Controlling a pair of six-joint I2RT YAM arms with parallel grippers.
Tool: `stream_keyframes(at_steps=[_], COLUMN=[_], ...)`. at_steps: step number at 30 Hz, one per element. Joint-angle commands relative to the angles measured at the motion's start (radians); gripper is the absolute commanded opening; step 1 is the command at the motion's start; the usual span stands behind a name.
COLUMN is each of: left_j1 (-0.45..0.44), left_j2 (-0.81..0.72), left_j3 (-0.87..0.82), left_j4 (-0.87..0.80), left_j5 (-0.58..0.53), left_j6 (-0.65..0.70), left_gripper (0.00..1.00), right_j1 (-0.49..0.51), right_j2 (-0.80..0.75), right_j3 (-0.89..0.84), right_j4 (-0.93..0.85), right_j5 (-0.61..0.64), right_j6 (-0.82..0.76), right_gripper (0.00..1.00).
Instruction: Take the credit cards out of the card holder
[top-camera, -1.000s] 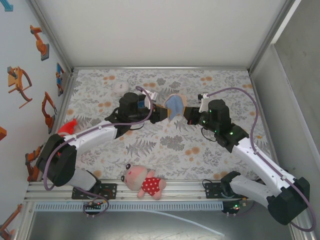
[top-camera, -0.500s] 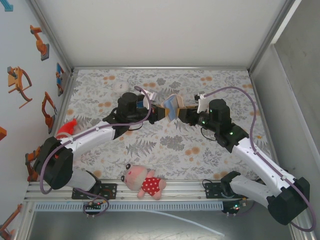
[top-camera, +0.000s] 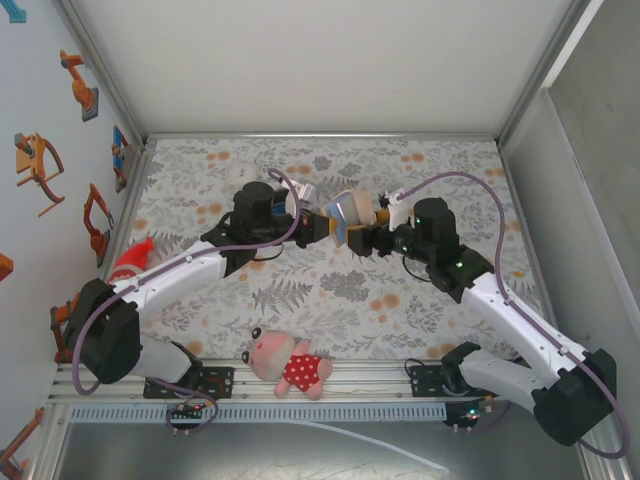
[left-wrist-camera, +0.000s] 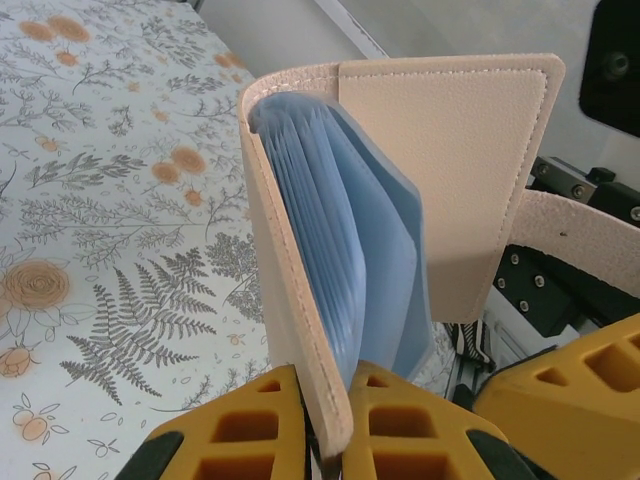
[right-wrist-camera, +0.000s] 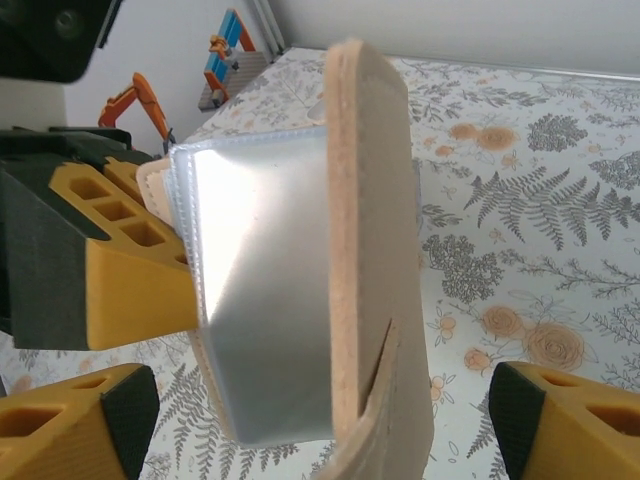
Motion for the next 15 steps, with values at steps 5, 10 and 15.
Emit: stream_keyframes(at_steps=[5,10,15], left_j1=[-0.004,-0.005,-0.007], left_j2=[-0.019,-0.009,-0.008], left_j3=[0.053,0.058,0.057], left_j4=[0.005,0.006,0.005], left_j5=[0.035,0.045,0.056], left_j6=[-0.012,-0.018,-0.021], left_gripper=[0.03,0.04,0.04], right_j1=[0.018,0.03,0.03], right_j2=[0.041,0.07,0.081], right_j3=[0.002,0.014,0.014], right_j4=[-0.022,-0.027,-0.017], right_j5=[-0.03,-0.035,-0.009], right_j6=[-0.06,-0.068,-0.061], right_gripper=[0.9,0.99,0.89])
